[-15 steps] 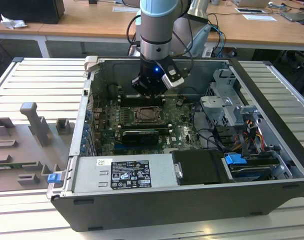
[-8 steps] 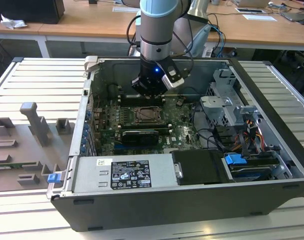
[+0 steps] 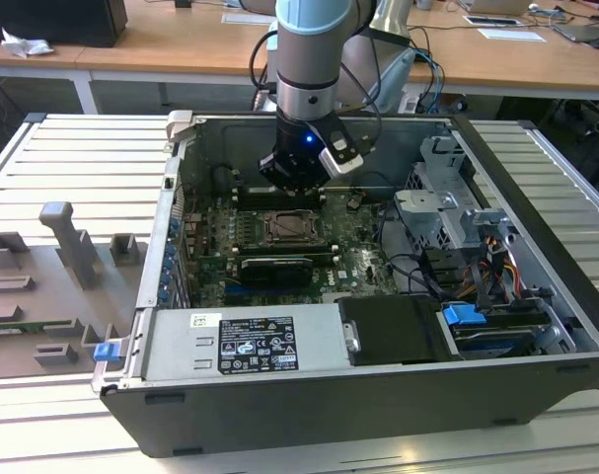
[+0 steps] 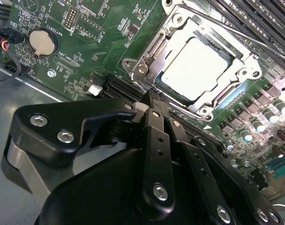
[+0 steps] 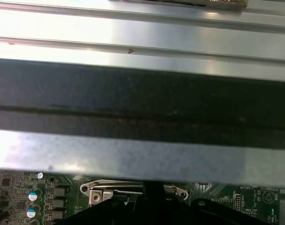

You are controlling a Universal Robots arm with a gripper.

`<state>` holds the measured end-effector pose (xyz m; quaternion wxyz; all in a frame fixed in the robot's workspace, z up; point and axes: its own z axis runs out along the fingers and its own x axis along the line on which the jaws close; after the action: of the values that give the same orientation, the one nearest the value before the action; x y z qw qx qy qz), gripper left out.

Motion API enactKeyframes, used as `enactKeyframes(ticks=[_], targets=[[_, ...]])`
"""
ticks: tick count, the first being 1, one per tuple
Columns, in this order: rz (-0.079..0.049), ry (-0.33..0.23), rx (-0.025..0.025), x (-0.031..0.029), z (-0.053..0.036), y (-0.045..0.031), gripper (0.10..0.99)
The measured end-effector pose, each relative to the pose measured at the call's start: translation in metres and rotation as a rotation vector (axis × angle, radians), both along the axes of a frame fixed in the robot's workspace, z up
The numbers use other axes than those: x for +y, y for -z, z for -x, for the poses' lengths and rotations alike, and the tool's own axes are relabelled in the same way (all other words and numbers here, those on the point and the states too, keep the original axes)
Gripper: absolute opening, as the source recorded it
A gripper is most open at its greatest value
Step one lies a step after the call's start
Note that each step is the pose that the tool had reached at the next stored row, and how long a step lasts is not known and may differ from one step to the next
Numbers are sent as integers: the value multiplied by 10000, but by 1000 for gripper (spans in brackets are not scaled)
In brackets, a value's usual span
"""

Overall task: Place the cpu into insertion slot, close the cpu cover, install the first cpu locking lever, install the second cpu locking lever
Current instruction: 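Install the second cpu locking lever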

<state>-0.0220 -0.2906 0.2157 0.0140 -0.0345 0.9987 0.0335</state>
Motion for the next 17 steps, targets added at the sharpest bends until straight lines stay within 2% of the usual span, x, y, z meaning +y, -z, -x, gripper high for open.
enactKeyframes(ticks=[17], targets=[[0, 0, 0, -22, 0, 0, 106]])
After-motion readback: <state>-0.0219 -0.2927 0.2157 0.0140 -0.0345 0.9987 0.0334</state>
